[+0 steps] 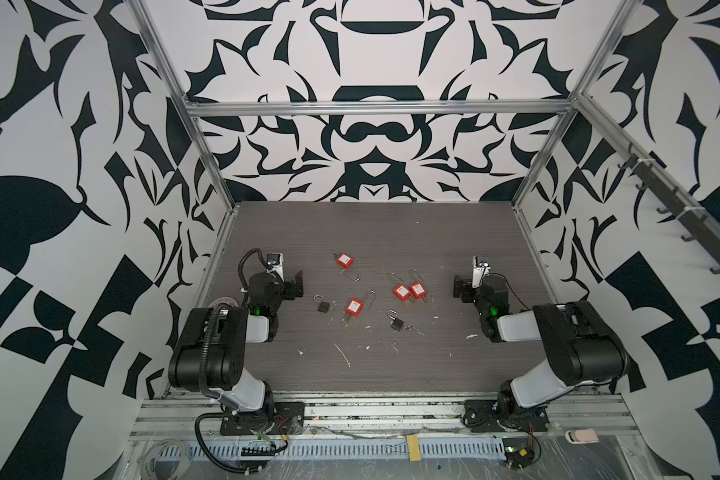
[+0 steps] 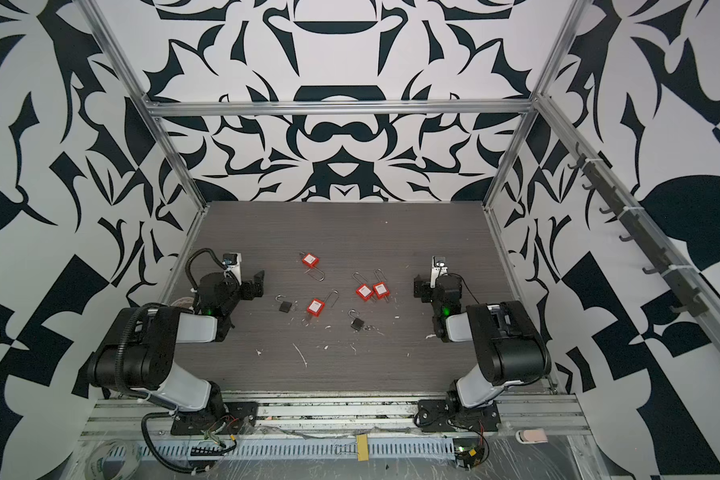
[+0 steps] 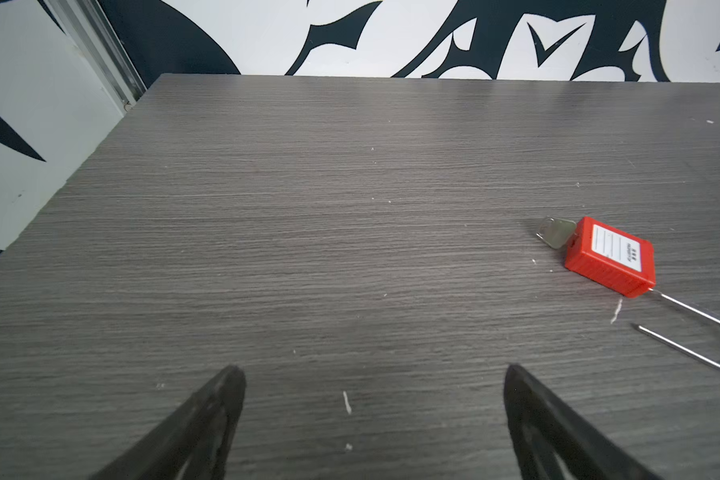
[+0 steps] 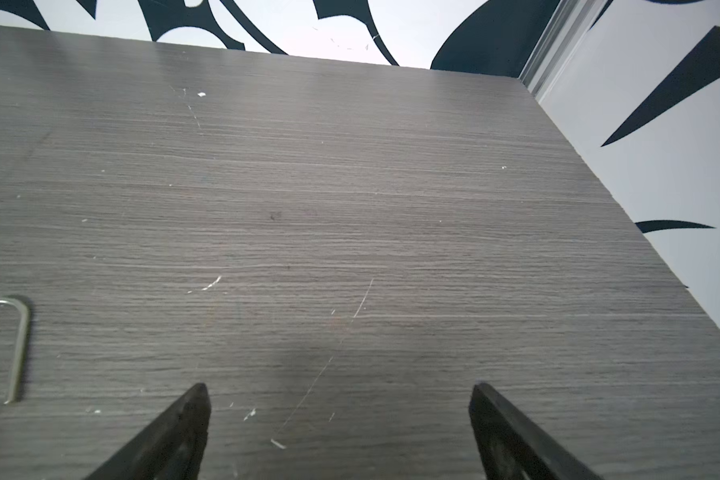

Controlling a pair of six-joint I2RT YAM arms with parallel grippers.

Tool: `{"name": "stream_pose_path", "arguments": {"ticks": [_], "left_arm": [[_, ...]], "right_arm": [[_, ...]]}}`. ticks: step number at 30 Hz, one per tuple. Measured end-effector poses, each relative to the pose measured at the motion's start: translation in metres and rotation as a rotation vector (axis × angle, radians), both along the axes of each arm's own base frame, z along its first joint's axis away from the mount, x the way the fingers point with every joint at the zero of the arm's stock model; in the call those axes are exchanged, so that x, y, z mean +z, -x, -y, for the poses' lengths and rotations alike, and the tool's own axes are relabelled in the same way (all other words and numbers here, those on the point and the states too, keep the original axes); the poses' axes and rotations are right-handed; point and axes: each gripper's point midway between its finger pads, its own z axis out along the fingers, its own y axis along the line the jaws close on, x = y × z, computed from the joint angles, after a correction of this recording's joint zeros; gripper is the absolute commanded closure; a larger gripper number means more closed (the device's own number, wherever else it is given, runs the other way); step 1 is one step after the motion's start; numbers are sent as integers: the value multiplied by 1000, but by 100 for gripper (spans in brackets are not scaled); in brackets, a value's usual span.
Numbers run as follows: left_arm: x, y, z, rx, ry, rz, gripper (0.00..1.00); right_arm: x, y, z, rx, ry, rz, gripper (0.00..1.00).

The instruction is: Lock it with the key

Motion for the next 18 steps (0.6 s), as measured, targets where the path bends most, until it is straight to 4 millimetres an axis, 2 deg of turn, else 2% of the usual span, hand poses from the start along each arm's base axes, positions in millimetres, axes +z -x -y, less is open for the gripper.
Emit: {"name": "stream_pose_path", "arguments": {"ticks": [18], "left_arm": [[0, 0, 0, 0, 0, 0, 1]], "right_arm": [[0, 0, -2, 9, -3, 0, 0]]}}
